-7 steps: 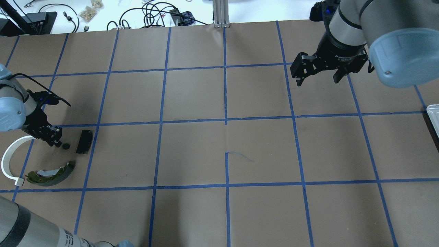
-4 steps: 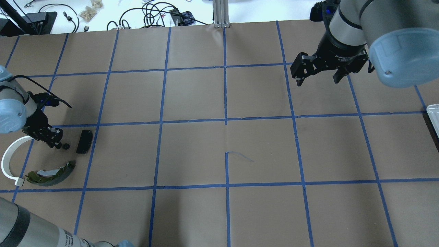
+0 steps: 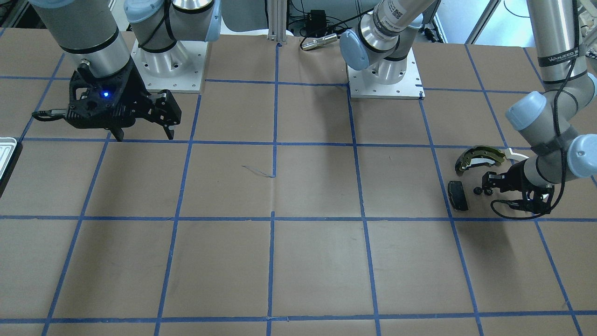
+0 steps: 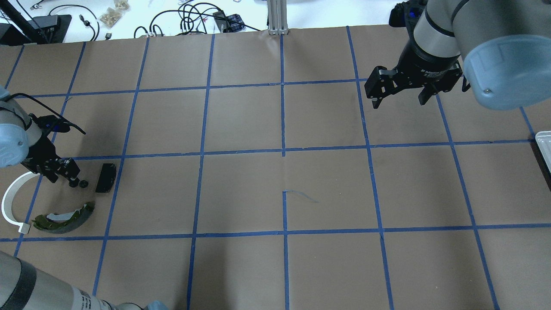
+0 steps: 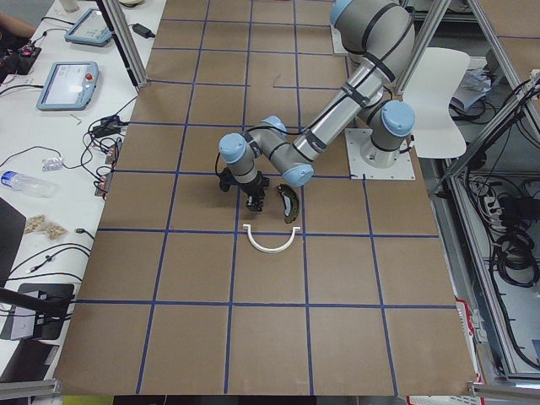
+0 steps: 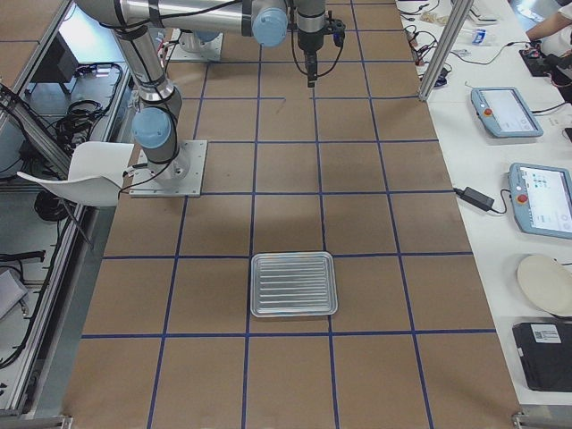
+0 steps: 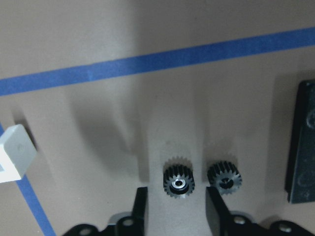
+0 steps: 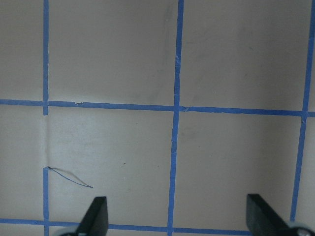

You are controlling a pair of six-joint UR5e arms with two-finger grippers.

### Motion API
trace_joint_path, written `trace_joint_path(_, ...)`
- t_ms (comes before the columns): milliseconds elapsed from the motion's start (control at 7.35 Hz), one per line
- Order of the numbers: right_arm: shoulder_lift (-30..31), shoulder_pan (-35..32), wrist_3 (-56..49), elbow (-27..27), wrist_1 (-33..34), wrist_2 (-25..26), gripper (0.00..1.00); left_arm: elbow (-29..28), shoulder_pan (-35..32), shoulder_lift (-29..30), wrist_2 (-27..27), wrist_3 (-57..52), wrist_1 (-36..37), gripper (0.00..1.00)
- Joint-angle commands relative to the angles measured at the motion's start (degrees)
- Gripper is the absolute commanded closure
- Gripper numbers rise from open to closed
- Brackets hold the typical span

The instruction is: Place bearing gear from tray to pile

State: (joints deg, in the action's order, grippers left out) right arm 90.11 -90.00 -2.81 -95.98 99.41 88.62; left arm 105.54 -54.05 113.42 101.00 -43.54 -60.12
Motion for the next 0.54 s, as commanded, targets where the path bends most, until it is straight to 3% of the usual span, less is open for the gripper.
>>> trace_joint_path(0,-0.02,0.00,0.00,0.00,0.00,-0.03,0.00,-6.27,-0.18,-1.00,0.07,0.03,-5.49,0.06)
trace_joint_path(272,0.07,0.00,0.00,0.00,0.00,0.06,0.00,-18.38,-1.31,-2.15,-0.45,0.73,-21.37,0.06)
trace_joint_path(408,0.07,0.09,0.00,0.00,-0.18,0.06,0.00,-21.14,-3.76,-3.28,-0.54,0.91,-23.36,0.06)
